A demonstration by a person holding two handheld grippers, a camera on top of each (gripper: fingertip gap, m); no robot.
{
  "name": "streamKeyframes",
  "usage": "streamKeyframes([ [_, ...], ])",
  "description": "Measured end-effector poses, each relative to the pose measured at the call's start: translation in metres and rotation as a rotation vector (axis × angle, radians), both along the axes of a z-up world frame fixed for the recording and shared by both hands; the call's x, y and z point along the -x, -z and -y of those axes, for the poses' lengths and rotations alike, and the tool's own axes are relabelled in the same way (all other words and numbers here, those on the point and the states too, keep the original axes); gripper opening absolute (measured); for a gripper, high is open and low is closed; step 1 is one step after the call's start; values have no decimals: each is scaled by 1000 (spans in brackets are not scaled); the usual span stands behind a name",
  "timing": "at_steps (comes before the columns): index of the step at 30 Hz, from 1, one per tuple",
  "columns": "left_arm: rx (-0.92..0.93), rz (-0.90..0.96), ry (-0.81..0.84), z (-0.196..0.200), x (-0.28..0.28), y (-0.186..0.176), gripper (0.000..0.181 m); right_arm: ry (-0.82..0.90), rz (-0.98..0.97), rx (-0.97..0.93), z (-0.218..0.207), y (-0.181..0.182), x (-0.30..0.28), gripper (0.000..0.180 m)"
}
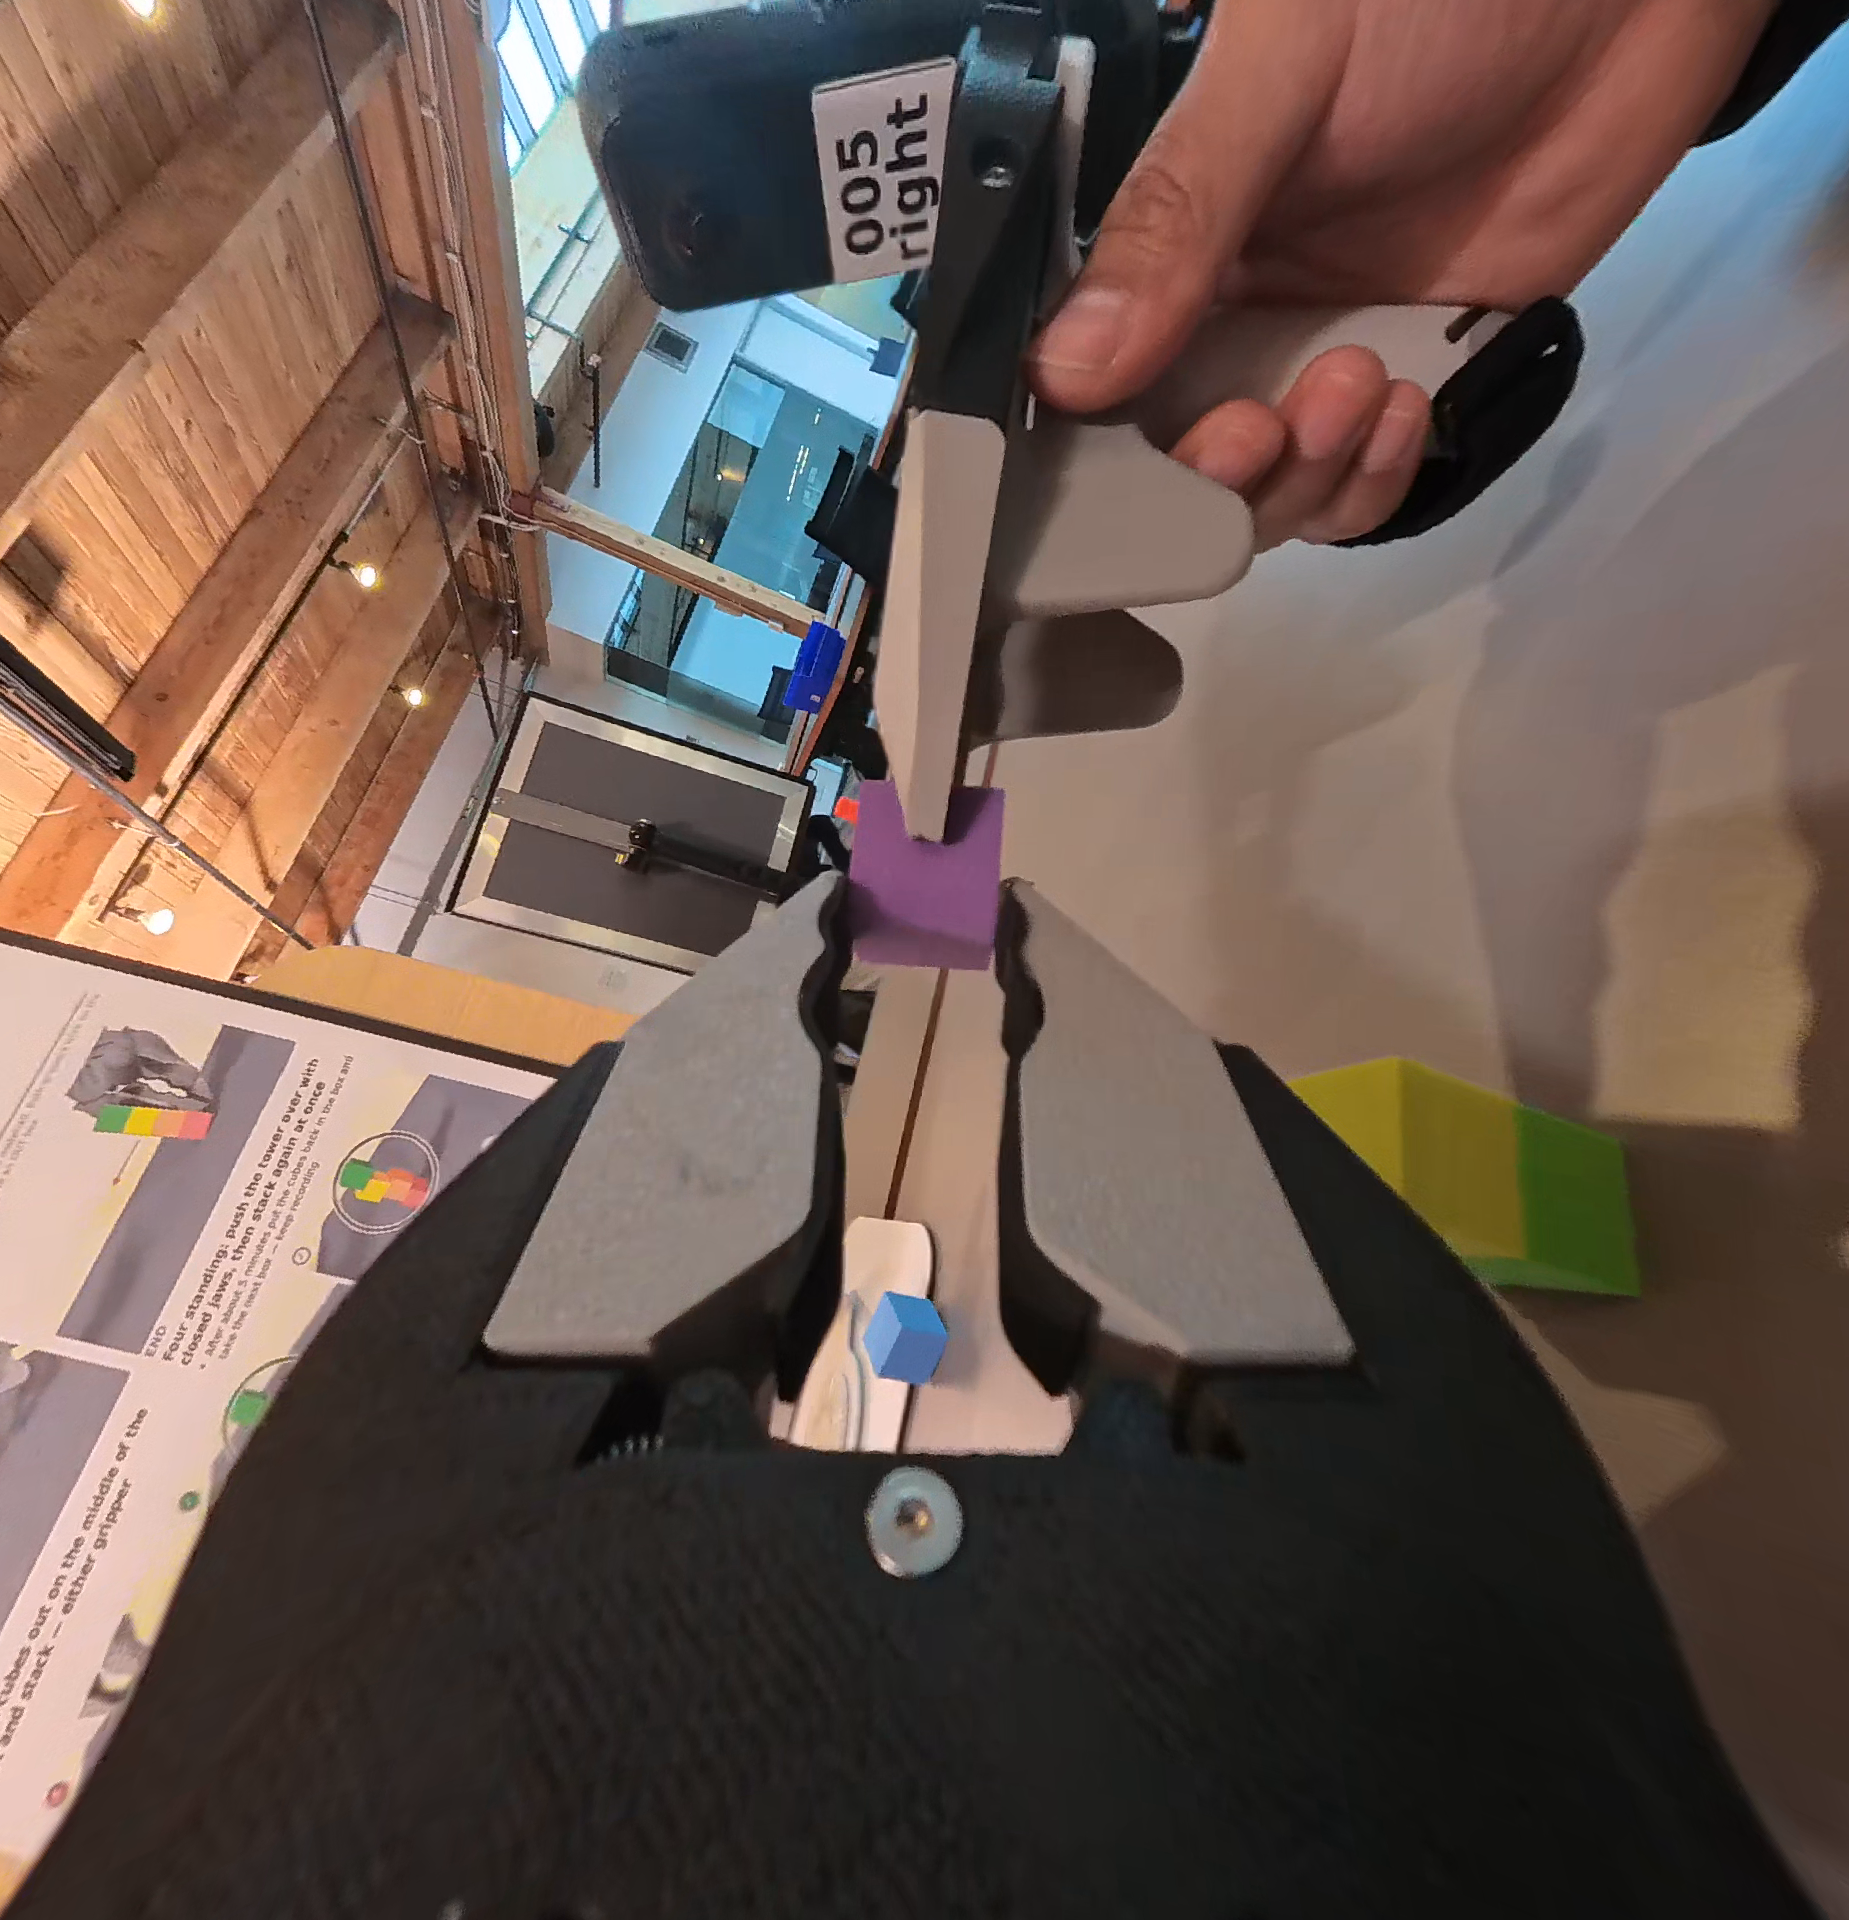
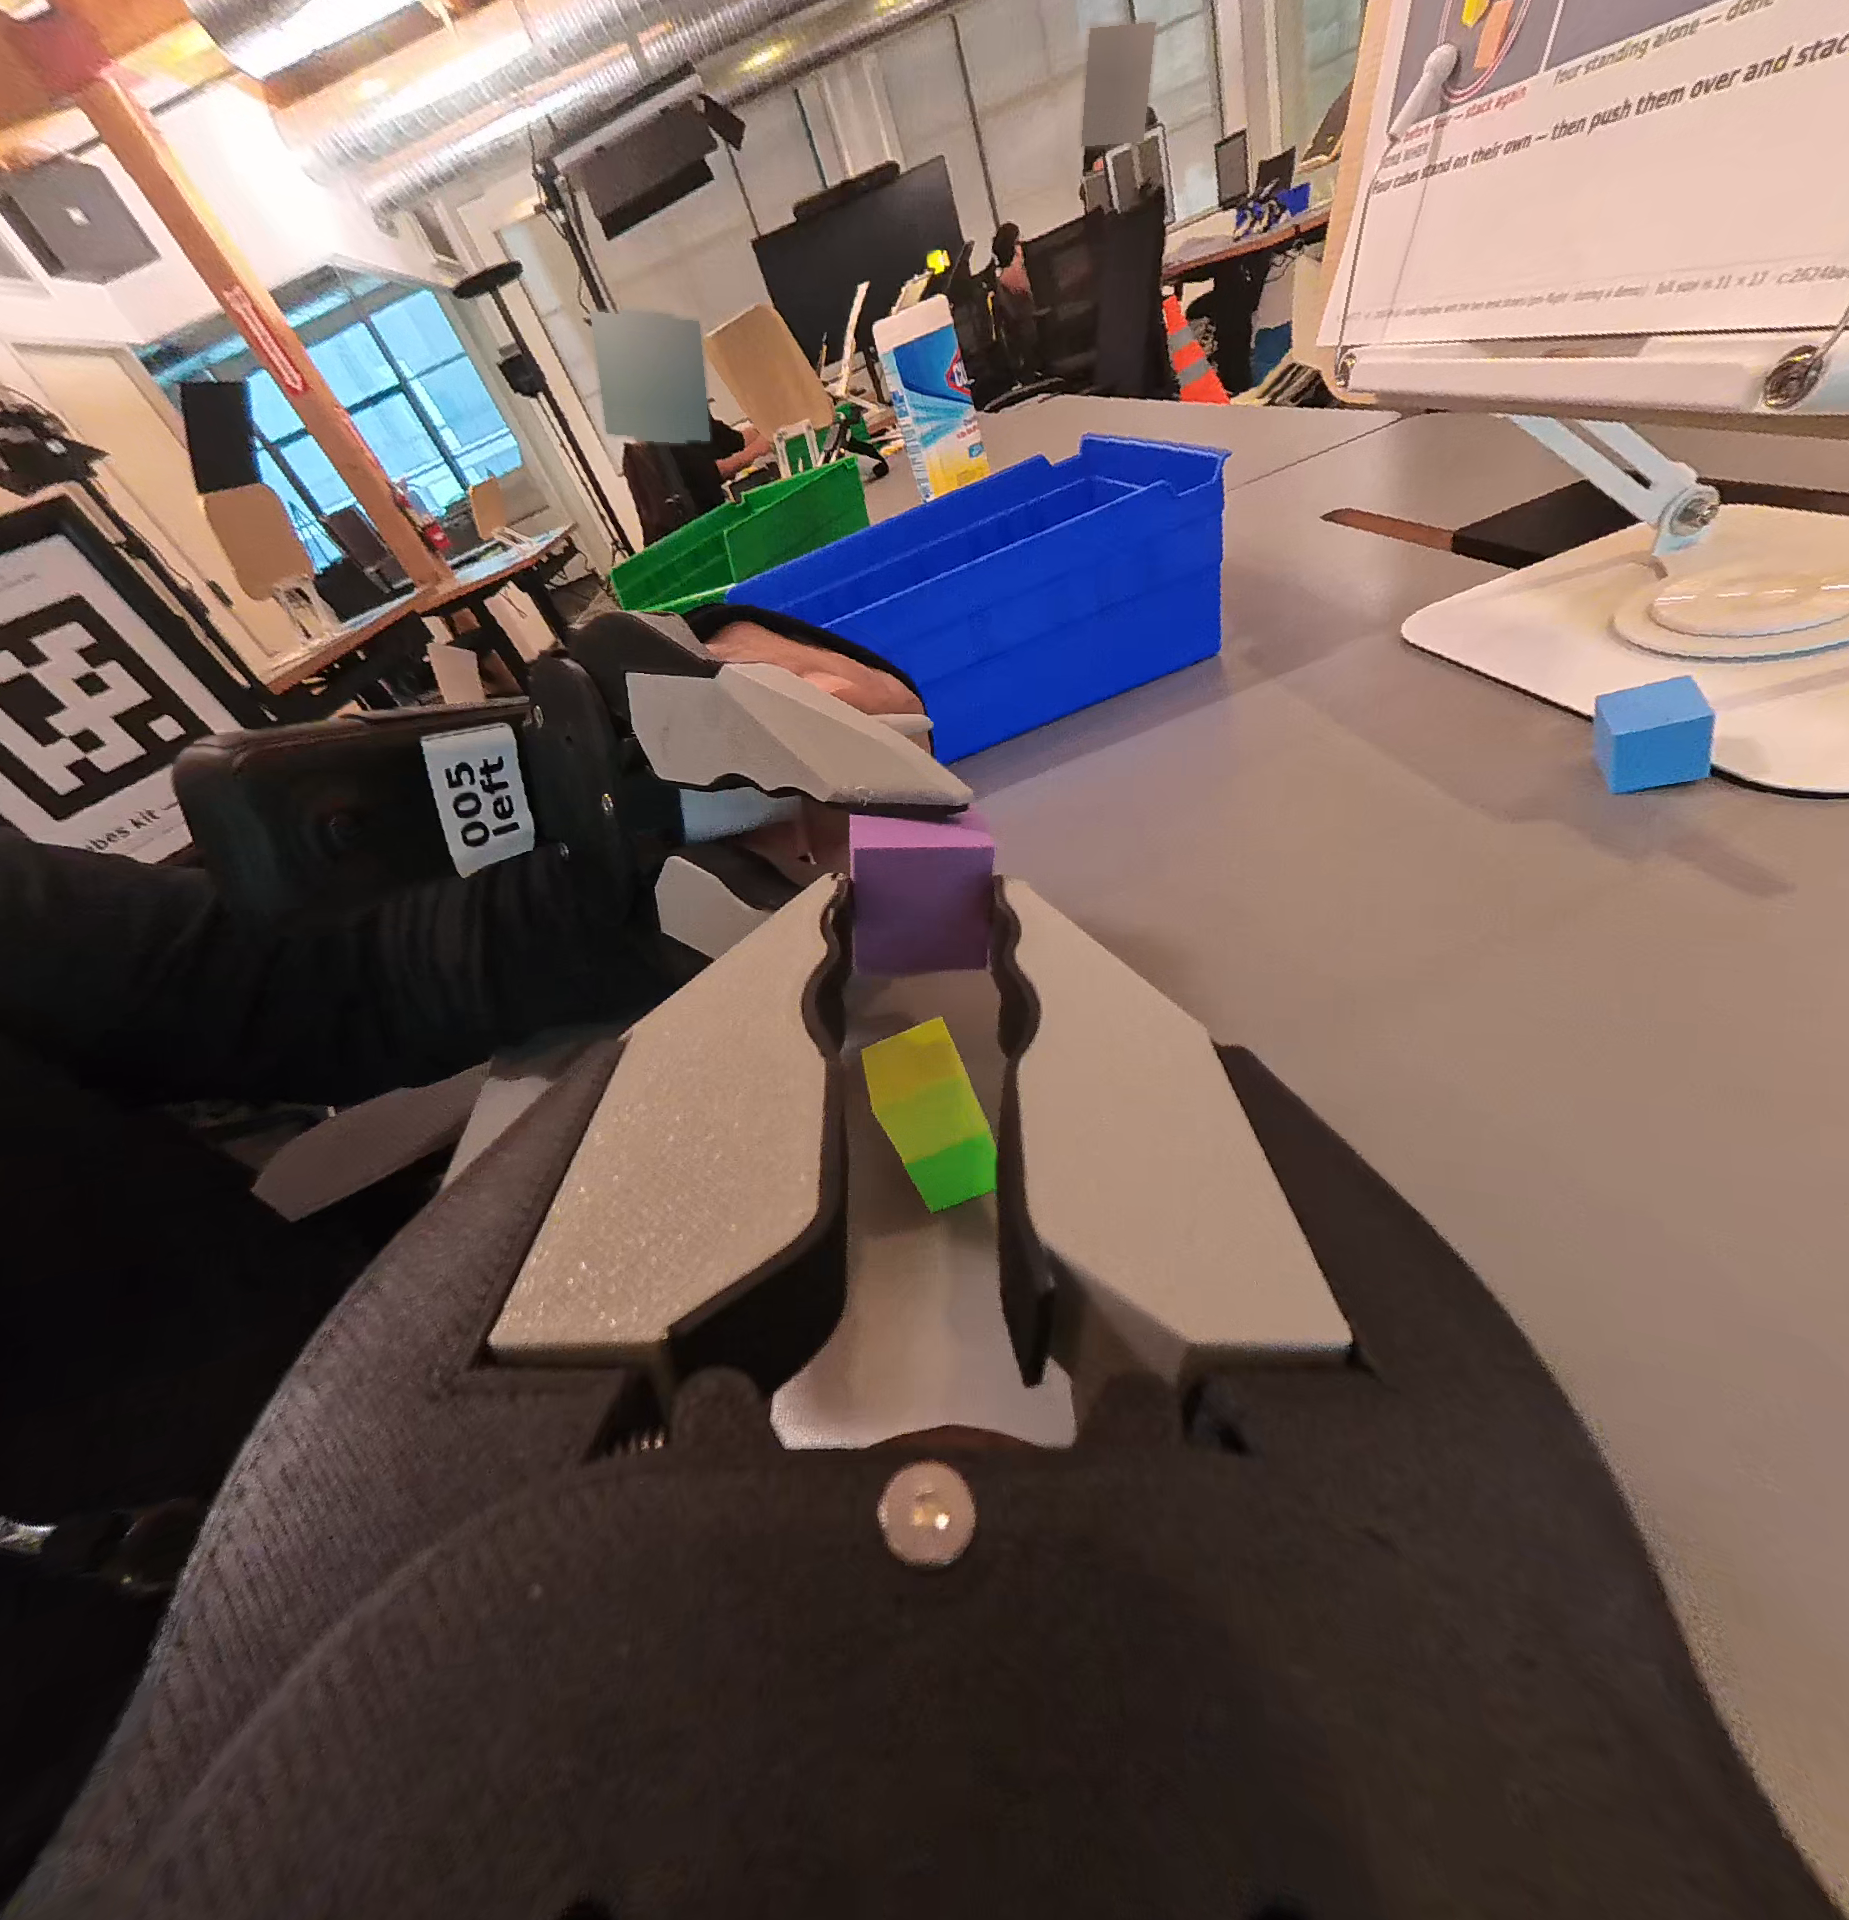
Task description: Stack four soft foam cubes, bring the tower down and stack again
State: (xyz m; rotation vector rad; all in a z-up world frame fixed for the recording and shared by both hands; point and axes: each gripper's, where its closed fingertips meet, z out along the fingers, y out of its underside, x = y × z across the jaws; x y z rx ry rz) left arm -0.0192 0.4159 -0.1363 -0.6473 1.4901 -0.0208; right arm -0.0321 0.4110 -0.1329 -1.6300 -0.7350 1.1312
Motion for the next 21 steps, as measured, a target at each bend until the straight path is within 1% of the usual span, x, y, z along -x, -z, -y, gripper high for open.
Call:
streamKeyframes([
  [9, 89, -5, 28, 7, 5, -1, 26, -20, 11, -11, 5, -3, 3, 23],
  [12, 105, -11, 22, 4, 11, 1, 26, -8, 21, -23, 4, -2, 1, 23],
  [16, 102, -30, -7, -3, 17, 4, 24, 0, -14, -17, 3, -7, -2, 23],
  [21, 132, -56, -103, -26, 34, 13, 8, -8, -62, -33, 5, -14, -5, 23],
])
